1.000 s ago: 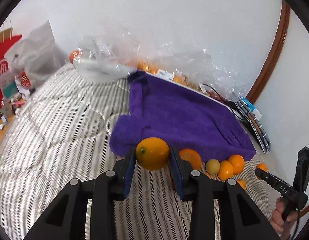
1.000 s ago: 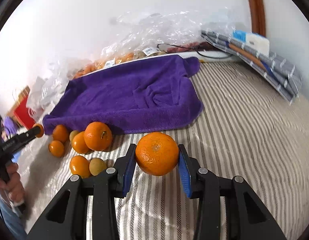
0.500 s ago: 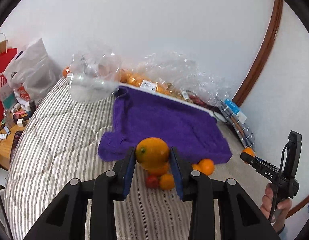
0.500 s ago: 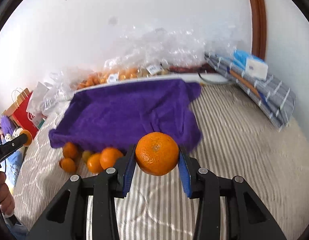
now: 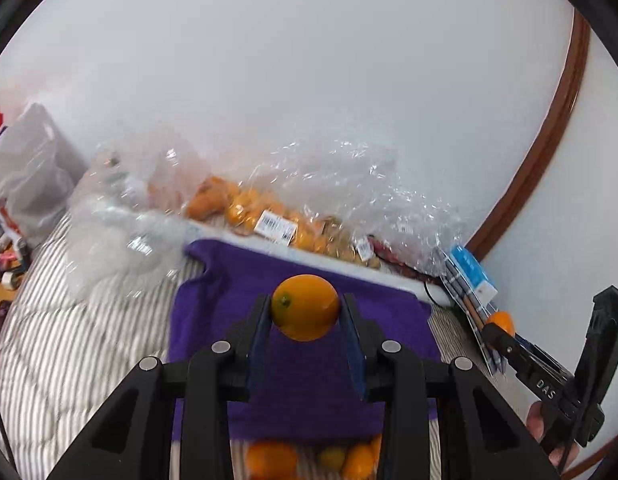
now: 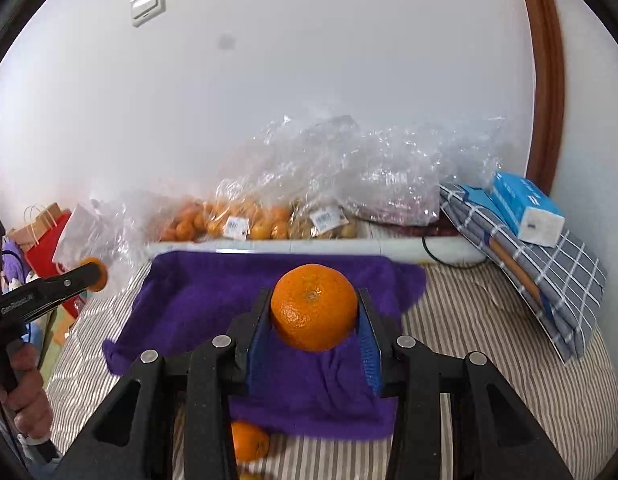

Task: Organize fruits
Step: 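Lower both fruits onto the towel and open both tools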

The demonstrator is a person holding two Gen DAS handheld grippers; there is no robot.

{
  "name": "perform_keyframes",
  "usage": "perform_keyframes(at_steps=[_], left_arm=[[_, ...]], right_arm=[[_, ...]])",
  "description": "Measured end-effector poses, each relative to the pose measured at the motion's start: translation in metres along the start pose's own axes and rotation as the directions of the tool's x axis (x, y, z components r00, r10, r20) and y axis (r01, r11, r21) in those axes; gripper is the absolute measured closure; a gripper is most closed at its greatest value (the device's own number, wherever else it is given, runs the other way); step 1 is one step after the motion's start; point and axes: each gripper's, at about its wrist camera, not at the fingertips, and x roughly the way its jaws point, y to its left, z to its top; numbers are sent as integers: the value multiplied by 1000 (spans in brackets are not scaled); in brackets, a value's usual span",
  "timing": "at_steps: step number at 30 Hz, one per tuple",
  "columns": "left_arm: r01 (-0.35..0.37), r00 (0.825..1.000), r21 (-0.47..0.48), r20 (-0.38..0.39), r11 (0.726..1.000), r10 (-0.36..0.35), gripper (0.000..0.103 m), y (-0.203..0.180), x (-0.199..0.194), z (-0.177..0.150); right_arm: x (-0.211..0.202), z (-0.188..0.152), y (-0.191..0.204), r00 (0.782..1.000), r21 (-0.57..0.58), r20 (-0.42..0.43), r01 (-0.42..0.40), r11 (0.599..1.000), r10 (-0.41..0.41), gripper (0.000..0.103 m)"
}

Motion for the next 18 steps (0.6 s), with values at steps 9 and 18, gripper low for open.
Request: perform_keyframes(at_steps=[9, 18], left_arm=[[-75, 997, 12, -31, 997, 75, 70, 18, 56, -1], [-84, 986, 19, -141, 996, 85, 70, 36, 89, -19]], right_arm=[[56, 11, -9, 998, 10, -24, 53, 999, -53, 63], [113, -18, -17, 986, 6, -159, 60, 998, -59, 63]])
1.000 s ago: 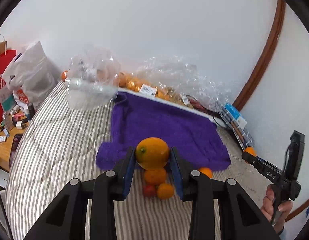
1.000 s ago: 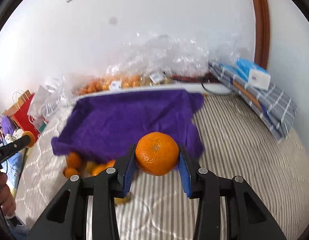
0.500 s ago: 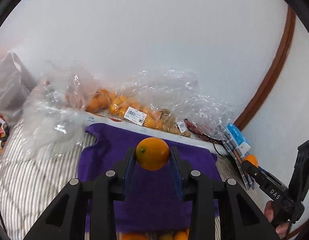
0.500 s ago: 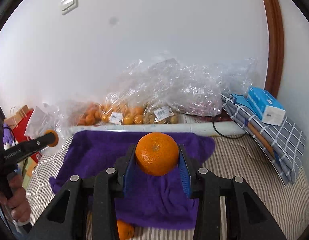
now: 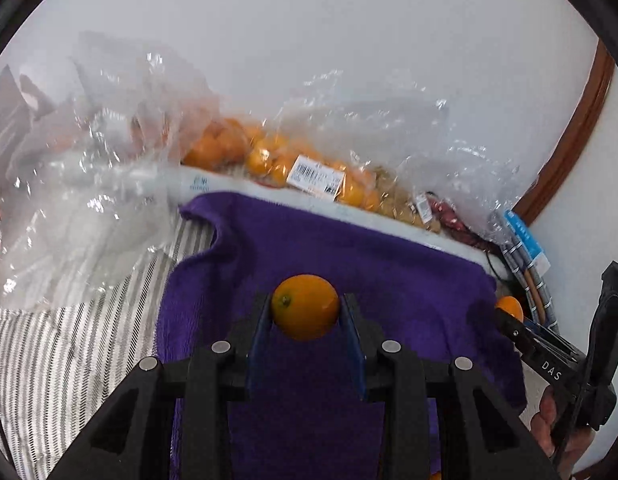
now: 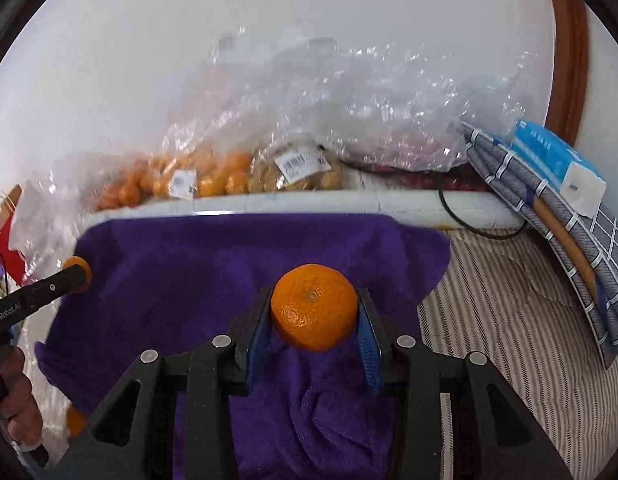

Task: Organize fruits
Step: 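Lower both fruits onto the towel and open both tools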

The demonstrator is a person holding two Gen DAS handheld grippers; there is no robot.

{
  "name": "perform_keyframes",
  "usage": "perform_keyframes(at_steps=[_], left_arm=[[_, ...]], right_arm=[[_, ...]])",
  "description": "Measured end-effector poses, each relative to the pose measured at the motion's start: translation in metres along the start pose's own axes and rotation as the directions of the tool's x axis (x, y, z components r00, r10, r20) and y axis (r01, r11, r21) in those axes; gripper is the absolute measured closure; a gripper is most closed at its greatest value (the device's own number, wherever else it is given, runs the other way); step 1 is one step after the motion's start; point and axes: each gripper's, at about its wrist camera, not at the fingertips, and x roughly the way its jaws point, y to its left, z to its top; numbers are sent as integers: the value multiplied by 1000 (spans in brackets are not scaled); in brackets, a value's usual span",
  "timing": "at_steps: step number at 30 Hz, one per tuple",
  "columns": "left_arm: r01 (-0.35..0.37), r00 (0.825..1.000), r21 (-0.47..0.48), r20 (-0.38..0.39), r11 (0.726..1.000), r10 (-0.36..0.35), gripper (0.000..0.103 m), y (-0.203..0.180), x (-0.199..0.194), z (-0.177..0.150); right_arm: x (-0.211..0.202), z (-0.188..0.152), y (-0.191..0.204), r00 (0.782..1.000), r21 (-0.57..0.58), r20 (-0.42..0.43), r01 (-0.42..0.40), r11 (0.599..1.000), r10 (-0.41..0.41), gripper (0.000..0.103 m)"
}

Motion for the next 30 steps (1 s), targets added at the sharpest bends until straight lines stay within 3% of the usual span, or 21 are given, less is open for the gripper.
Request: perform_keyframes(at_steps=[10, 22, 25, 27, 29, 30], left_arm=[[-33, 998, 25, -48, 999, 35, 70, -2, 15, -5], [-81, 994, 39, -74, 996, 84, 70, -2, 21, -6], [-83, 994, 39, -71, 996, 86, 70, -1, 20, -5], [-76, 995, 40, -57, 996, 78, 66, -2, 16, -4], [-70, 997, 49, -34, 996, 72, 52, -4, 12, -3], [-73, 997, 55, -19, 996, 74, 51, -6, 10, -3]], right_arm=[[22, -11, 2, 998, 2, -60, -20, 1000, 20, 63], [25, -13, 2, 998, 7, -64, -8, 1000, 8, 62], [23, -13, 3, 998, 0, -59, -6, 1000, 6, 54], [18, -12, 4, 999, -5, -46, -13, 1000, 13, 49], [10, -11, 5, 1000, -9, -15, -5, 1000, 5, 42], [7, -11, 5, 1000, -13, -3, -2, 1000, 2, 41]])
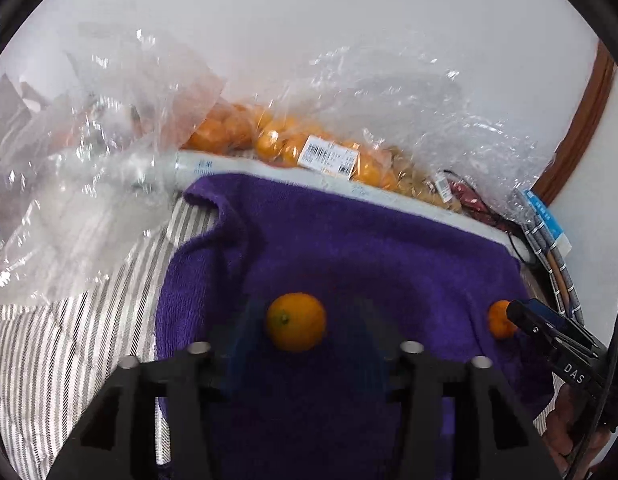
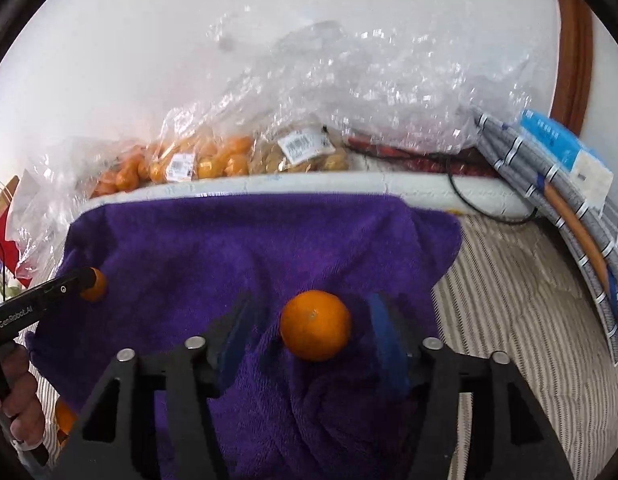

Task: Organize fruits
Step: 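Lower both fruits onto the towel and open both tools, then withdraw both tools from the towel back toward the fruit row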

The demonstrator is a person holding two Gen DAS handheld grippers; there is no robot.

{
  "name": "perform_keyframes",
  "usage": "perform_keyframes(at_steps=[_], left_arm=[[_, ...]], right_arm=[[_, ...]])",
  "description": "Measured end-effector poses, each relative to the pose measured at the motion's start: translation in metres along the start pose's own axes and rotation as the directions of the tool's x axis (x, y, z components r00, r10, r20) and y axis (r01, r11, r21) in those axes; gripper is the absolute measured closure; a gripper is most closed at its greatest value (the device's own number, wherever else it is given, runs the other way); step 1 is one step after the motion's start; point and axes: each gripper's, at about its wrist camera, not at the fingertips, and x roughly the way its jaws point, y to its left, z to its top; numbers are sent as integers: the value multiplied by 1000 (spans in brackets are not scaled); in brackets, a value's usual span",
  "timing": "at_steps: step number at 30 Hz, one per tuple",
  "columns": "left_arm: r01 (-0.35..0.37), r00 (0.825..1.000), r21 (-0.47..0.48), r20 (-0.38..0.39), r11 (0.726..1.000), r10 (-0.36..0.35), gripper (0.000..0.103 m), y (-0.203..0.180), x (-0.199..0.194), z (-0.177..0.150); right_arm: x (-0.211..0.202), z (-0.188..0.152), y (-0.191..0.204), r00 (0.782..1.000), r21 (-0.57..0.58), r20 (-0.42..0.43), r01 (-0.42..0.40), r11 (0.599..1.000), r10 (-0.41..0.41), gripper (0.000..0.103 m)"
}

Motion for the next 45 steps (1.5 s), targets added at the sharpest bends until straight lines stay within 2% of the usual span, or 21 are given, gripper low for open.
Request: perform_keyframes(at_steps=[3, 6, 10, 15, 18, 19, 21, 25, 29, 33, 39, 45], left_arm=[[-4, 999, 23, 44, 1000, 3, 51, -5, -7, 0], [-5, 997, 36, 73, 999, 2, 51, -10, -14, 0], [-66, 982, 93, 181, 993, 48, 51, -22, -29, -3], [-76, 970, 104, 239, 992, 49, 51, -31, -47, -3], [-116, 964, 104, 251, 988, 87, 51, -39, -57, 0], [-133, 957, 110, 272, 985, 99, 51, -43, -66, 0], [-134, 951, 103, 292, 986, 99, 51, -46, -79, -3], [-43, 969, 86, 246, 995, 21, 51, -42, -108, -15], [-14, 978, 95, 211, 995, -6, 51, -34, -133, -31], [-39, 978, 86, 208, 996, 20, 51, -23, -159, -53], [-40, 986, 35, 165, 999, 34, 51, 2, -169, -87], [-53, 991, -9, 124, 999, 54, 51, 23, -170, -116]], right_arm=[[-11, -1, 3, 998, -22, 60, 15, 1000, -14, 41], [-18, 0, 7, 996, -44, 85, 38, 998, -34, 41], [-28, 2, 9, 993, -49, 116, 8, 999, -2, 41], [-46, 6, 8, 991, -6, 134, 27, 1000, -26, 41], [-75, 1, 2, 989, 33, 145, 17, 999, -22, 41], [-85, -1, -1, 988, 54, 150, 19, 998, -27, 41], [-104, -5, -6, 991, 75, 134, 3, 997, -13, 41], [-137, -19, -14, 990, 84, 136, 17, 996, -28, 41], [-164, -40, -18, 990, 89, 141, 15, 996, -28, 41], [-173, -59, -17, 994, 106, 111, -15, 994, 4, 41], [-177, -94, -6, 993, 68, 117, -18, 998, 9, 41], [-161, -124, 13, 996, 3, 73, -48, 999, 48, 60]])
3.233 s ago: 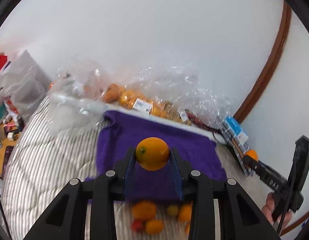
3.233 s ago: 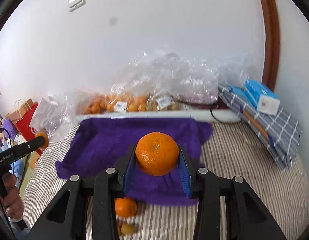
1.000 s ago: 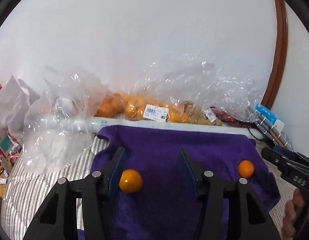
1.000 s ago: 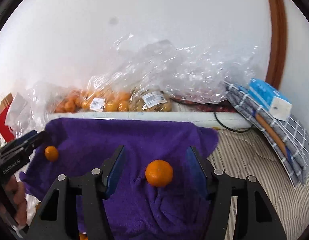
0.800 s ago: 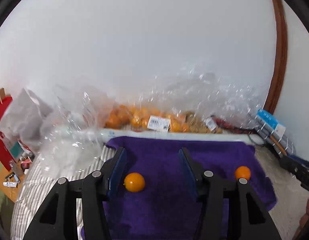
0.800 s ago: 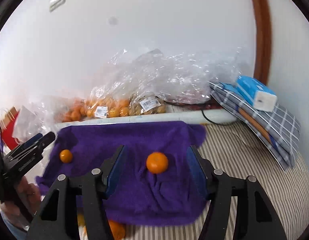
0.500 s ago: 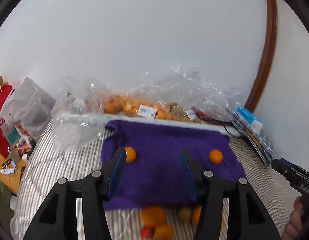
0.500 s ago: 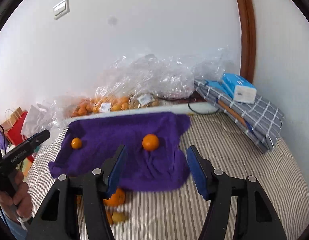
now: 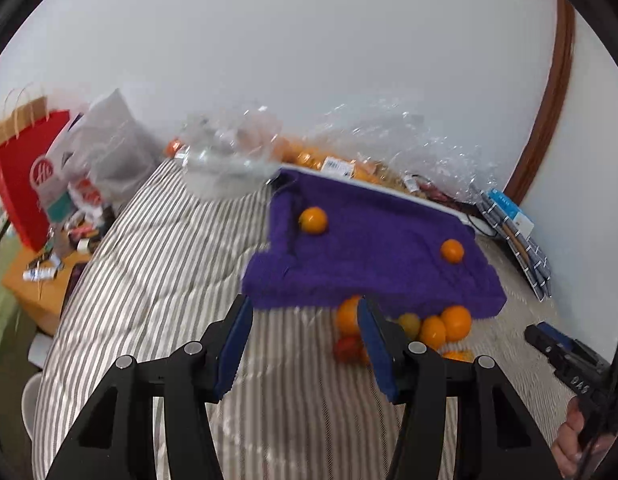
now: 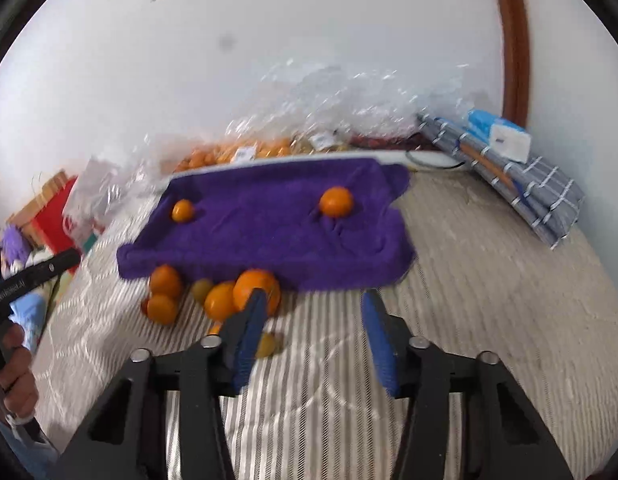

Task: Organize fruits
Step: 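Withdraw both tools from the towel back toward the fruit row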

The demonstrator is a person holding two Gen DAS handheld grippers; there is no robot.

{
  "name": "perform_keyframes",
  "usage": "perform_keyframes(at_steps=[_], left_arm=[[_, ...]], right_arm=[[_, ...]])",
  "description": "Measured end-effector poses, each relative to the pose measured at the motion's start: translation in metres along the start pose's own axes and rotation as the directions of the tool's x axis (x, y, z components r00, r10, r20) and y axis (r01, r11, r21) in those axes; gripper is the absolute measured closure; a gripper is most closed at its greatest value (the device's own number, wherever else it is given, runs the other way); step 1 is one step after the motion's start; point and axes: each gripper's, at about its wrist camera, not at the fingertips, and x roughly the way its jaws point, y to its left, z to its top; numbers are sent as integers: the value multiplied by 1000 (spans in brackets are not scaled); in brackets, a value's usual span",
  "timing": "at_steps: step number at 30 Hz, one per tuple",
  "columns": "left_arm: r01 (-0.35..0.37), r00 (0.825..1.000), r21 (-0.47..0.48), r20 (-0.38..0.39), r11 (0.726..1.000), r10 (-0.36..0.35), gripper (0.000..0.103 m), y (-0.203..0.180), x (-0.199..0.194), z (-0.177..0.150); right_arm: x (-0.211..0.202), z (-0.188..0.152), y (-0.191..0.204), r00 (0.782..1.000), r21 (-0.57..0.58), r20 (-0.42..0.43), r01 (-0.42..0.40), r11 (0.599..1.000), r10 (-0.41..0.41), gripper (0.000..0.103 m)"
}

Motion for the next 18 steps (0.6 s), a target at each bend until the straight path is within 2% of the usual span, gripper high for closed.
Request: perform_keyframes(at_steps=[4, 7, 11, 18], left_arm=[[-3, 1000, -9, -31, 1000, 3, 51, 10, -2, -10], [1, 1000, -11, -26, 1000, -1, 51, 15, -6, -16], [21, 998, -18, -57, 1000, -22, 51, 19, -1, -20], [24, 997, -8, -69, 1000, -25, 51, 22, 2, -23]], right_arm=[[20, -18, 12, 998, -41, -67, -6, 999, 3, 65], [33, -25, 17, 992, -43, -123, -44, 998, 38, 70], [44, -32, 26, 988, -80, -157, -27, 996, 15, 71], [62, -34, 31, 981, -88, -194, -20, 996, 3, 70]])
